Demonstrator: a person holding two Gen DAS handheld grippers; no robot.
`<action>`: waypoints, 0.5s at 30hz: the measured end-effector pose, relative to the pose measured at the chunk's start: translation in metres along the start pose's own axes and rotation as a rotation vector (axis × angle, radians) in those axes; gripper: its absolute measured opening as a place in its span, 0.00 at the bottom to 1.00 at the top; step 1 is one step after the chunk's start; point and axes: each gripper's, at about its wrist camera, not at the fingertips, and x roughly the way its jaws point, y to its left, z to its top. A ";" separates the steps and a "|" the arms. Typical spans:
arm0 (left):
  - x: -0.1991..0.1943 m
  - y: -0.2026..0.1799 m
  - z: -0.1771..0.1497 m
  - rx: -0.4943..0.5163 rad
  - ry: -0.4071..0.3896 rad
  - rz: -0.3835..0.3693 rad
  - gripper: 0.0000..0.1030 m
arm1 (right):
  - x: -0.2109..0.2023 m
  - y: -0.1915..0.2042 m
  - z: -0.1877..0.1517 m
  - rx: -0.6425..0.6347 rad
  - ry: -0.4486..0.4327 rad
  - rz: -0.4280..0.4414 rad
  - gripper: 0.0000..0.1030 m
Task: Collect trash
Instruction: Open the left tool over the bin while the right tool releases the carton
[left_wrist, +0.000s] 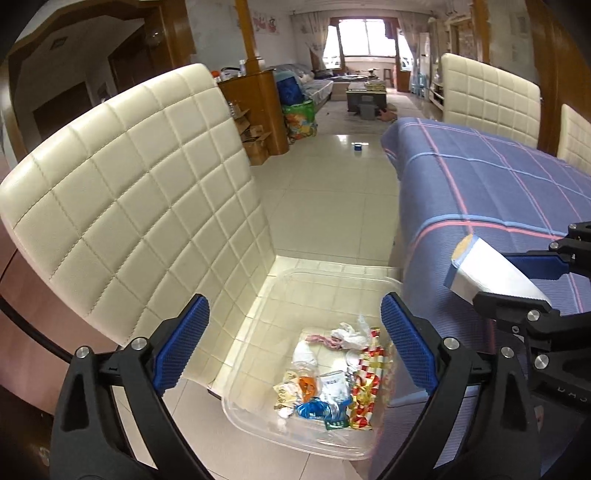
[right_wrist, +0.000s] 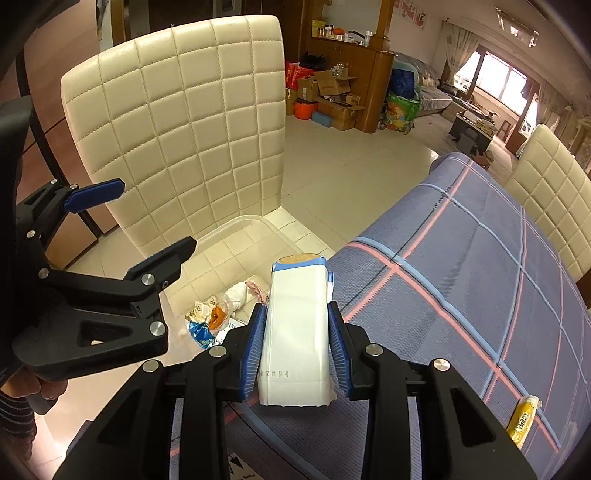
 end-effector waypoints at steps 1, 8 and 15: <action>0.001 0.002 0.000 -0.003 0.001 0.002 0.91 | 0.002 0.002 0.000 -0.004 0.003 0.005 0.32; 0.005 0.016 -0.008 -0.032 0.021 0.020 0.91 | 0.008 0.018 0.000 -0.039 0.007 0.016 0.32; 0.002 0.022 -0.013 -0.048 0.025 0.026 0.93 | 0.006 0.027 0.001 -0.052 0.003 0.025 0.32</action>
